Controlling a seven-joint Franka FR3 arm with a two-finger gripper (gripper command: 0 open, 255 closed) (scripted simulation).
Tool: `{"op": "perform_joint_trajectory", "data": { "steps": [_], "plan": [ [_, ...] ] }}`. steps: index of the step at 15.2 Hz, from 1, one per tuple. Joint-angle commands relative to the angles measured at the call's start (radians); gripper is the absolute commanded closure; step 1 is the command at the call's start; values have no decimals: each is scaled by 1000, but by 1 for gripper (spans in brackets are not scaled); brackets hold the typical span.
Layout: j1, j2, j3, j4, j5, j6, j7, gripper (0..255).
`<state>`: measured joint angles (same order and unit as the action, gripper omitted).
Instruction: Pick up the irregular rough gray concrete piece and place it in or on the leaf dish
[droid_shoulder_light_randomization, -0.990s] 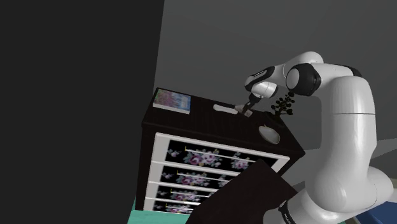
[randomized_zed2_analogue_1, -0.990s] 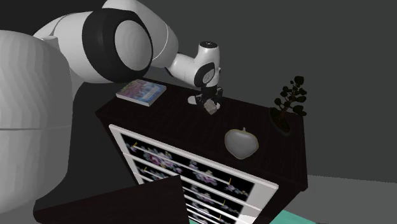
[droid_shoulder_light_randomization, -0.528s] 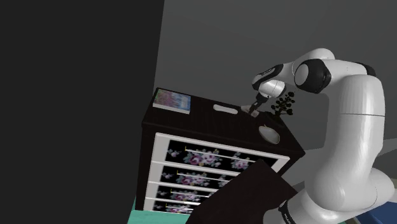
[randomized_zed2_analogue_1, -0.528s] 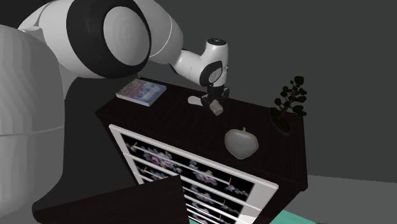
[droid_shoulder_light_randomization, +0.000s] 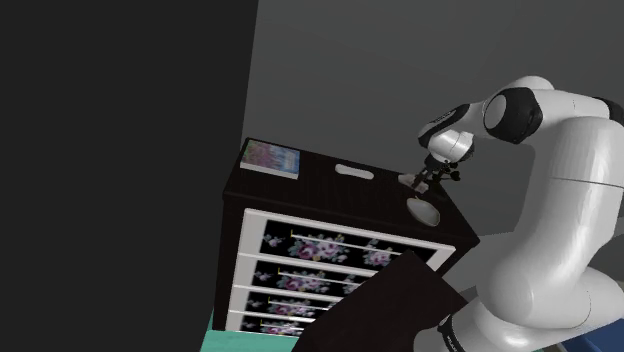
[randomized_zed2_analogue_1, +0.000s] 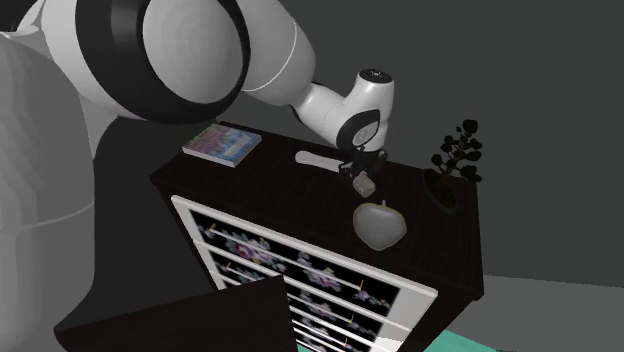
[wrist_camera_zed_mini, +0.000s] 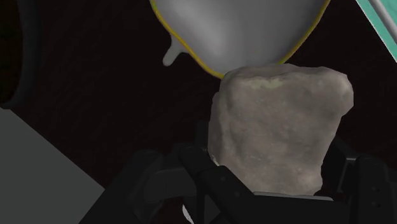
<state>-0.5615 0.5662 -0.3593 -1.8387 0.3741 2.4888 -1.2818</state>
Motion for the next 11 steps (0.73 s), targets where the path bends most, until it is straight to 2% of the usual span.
{"op": "perform_joint_trajectory", "data": {
  "steps": [1,6,11],
  "plan": [
    [-41,-21,-4,-31,9,7,-60,255],
    [-134,-50,-16,-66,28,3,-184,255],
    [-151,-2,7,-64,58,48,-207,255]
  ]
}}
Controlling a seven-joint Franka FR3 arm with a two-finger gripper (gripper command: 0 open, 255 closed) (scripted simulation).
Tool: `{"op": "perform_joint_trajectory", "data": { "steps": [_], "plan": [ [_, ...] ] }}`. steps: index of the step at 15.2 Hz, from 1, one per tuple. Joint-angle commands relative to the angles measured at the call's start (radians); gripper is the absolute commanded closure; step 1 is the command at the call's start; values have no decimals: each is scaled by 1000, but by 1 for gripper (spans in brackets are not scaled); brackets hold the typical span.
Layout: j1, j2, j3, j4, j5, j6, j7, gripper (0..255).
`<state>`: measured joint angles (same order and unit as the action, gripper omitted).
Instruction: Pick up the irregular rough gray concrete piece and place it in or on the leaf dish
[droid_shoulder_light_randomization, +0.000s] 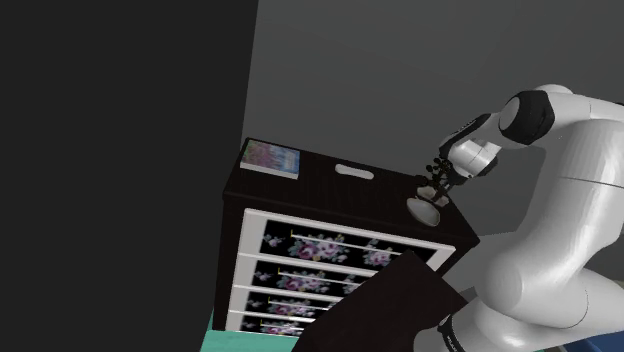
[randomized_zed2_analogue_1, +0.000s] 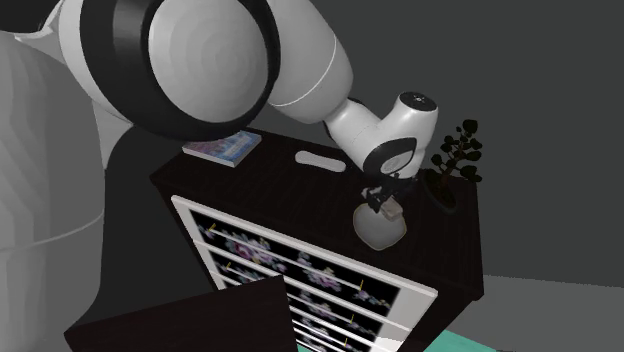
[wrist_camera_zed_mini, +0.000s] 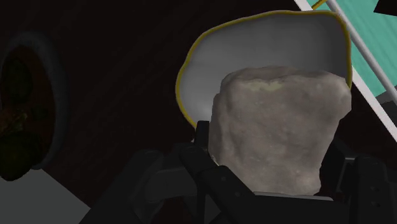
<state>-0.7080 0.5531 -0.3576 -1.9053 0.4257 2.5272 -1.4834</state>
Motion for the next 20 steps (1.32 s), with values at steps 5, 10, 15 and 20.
{"op": "perform_joint_trajectory", "data": {
  "steps": [5,10,15,20],
  "plan": [
    [-22,62,30,10,36,51,-28,255],
    [-42,114,56,23,63,92,-50,255],
    [-44,122,60,25,66,97,-53,255],
    [-44,122,60,25,66,97,-53,0]
  ]
}}
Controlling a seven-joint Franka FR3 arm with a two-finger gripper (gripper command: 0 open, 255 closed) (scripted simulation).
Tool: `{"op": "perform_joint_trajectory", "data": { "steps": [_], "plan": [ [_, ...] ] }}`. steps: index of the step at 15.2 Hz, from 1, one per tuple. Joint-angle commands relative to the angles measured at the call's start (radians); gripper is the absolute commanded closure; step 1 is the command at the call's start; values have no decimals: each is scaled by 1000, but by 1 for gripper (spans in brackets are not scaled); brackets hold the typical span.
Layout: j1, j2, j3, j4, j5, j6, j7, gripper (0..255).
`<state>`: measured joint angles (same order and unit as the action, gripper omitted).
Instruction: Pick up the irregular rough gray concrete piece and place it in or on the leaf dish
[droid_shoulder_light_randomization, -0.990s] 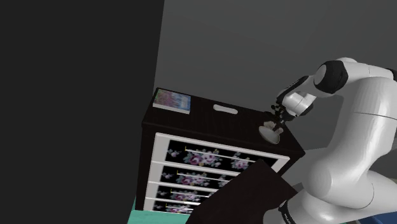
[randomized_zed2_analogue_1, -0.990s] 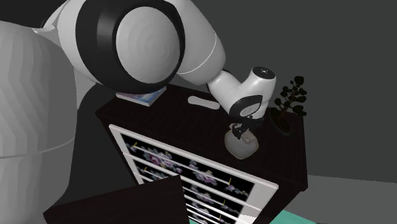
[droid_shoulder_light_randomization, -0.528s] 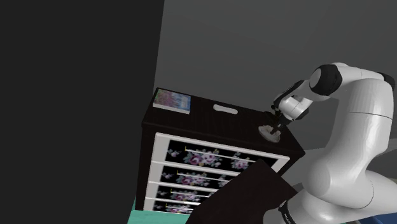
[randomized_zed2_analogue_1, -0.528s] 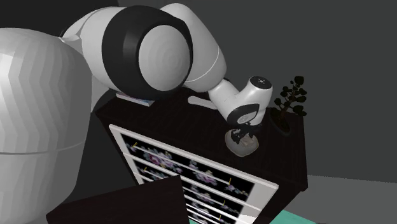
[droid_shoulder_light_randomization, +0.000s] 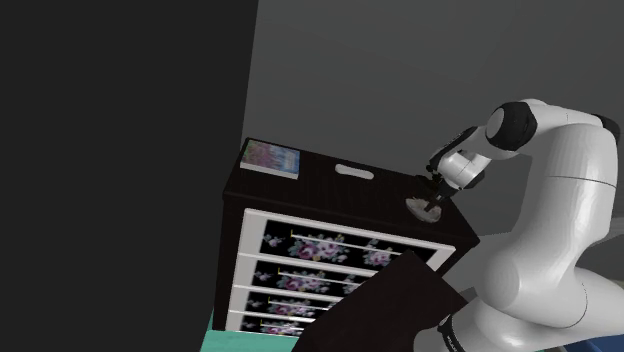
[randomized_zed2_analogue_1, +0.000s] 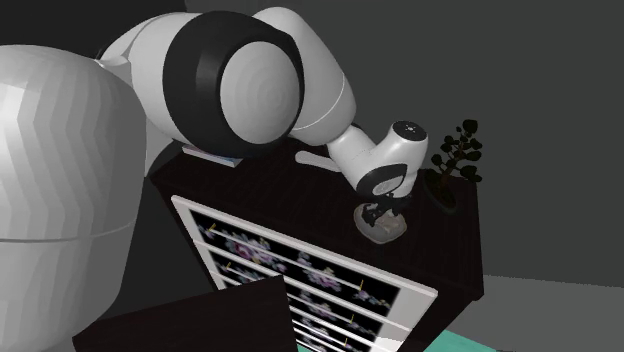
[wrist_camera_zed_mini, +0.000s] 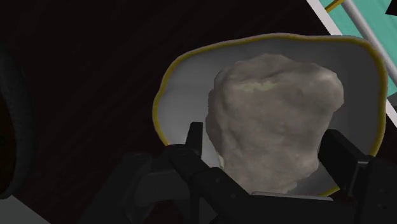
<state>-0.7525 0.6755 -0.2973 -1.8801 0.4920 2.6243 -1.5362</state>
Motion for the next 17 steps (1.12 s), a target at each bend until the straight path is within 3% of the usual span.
{"op": "perform_joint_trajectory", "data": {
  "steps": [1,5,9,17],
  "plan": [
    [0,0,0,0,0,0,0,0],
    [0,0,0,0,0,0,0,0],
    [36,-114,-50,-49,-49,-65,32,0],
    [36,-114,-50,-49,-49,-65,32,0]
  ]
}}
